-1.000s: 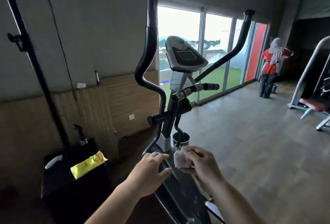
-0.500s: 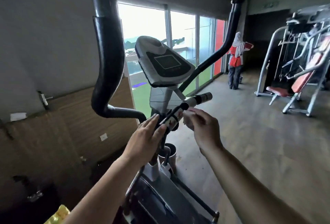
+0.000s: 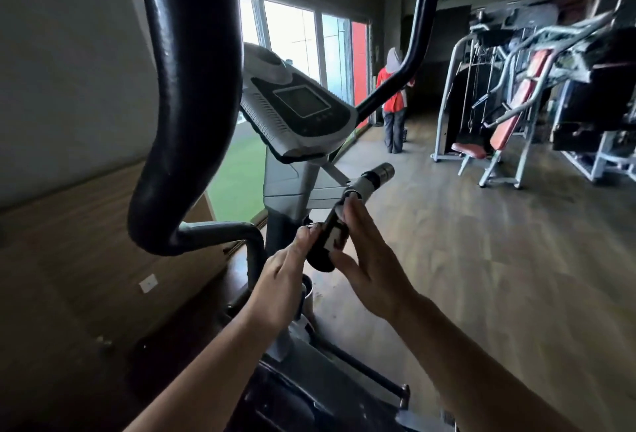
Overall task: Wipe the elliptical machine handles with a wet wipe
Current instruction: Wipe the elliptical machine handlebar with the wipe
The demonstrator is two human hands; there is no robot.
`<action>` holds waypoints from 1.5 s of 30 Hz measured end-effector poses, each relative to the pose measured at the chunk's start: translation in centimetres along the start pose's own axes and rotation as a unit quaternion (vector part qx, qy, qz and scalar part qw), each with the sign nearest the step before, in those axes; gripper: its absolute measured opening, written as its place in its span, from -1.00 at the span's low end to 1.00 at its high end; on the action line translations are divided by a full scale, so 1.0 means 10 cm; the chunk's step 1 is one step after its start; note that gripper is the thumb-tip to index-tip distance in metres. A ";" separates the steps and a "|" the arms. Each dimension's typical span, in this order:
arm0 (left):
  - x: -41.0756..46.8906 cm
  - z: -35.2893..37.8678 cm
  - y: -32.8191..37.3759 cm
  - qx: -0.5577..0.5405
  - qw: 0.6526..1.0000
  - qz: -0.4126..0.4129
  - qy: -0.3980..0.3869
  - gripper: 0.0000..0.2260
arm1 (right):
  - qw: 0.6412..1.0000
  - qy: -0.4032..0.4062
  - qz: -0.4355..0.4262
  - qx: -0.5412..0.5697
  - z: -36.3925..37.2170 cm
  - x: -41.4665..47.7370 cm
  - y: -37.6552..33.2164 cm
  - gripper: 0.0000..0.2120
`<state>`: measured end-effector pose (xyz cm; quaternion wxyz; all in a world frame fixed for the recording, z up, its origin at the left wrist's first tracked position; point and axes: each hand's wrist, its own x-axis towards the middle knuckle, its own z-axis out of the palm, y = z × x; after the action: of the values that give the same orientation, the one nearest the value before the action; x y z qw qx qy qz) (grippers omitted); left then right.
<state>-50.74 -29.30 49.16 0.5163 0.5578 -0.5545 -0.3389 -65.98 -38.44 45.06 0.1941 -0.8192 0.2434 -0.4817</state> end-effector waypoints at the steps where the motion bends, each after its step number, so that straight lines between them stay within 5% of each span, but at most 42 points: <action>1: 0.00 0.00 0.00 0.008 1.000 0.006 -0.001 -0.34 | 0.999 0.004 -0.035 0.015 0.07 -0.08 -0.06 -0.31; 4: -0.01 0.02 0.01 0.013 1.000 0.019 -0.006 -0.44 | 0.992 0.010 -0.123 0.033 0.22 -0.27 -0.23 -0.34; 8: 0.01 0.00 0.01 0.002 1.000 -0.010 -0.004 -0.42 | 0.998 0.052 -0.004 0.042 0.14 0.00 -0.15 -0.36; 12: 0.02 -0.02 -0.03 -0.016 1.000 -0.014 -0.013 -0.32 | 0.997 -0.004 -0.077 -0.025 0.23 -0.39 -0.16 -0.35; 15: 0.00 0.01 -0.03 -0.022 1.000 -0.013 -0.007 -0.32 | 0.999 0.029 -0.006 -0.041 0.08 -0.09 0.04 -0.34; 21: 0.00 0.00 -0.02 -0.014 1.000 -0.005 -0.002 -0.41 | 0.994 0.054 0.004 0.090 0.46 -0.34 -0.31 -0.26; 24: 0.00 0.01 -0.03 -0.020 1.000 -0.006 -0.013 -0.42 | 0.933 0.144 0.180 0.276 0.47 -0.02 -0.40 -0.34; 28: 0.00 -0.02 -0.06 -0.007 1.000 -0.004 -0.028 -0.36 | 0.841 0.219 0.243 0.431 0.82 -0.21 -0.77 -0.14; 31: -0.02 -0.01 -0.03 -0.006 1.000 -0.003 -0.027 -0.39 | 0.810 0.227 0.256 0.476 0.70 -0.13 -0.63 -0.27; 37: -0.04 0.02 0.04 0.007 1.000 -0.005 -0.003 -0.48 | 0.910 0.254 0.190 0.268 0.63 -0.25 -0.47 -0.56; 41: 0.00 0.01 0.22 0.010 1.000 -0.009 -0.007 -0.53 | 0.938 0.296 0.103 0.150 0.42 -0.13 -0.30 -0.68; 45: 0.25 0.01 0.46 0.080 0.996 0.007 0.026 -0.53 | 0.959 0.248 0.084 0.110 0.16 -0.07 -0.09 -0.76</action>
<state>-51.69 -31.08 54.02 0.4868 0.6021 -0.5699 -0.2752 -64.61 -37.14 44.36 0.2563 -0.6246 0.2973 -0.6751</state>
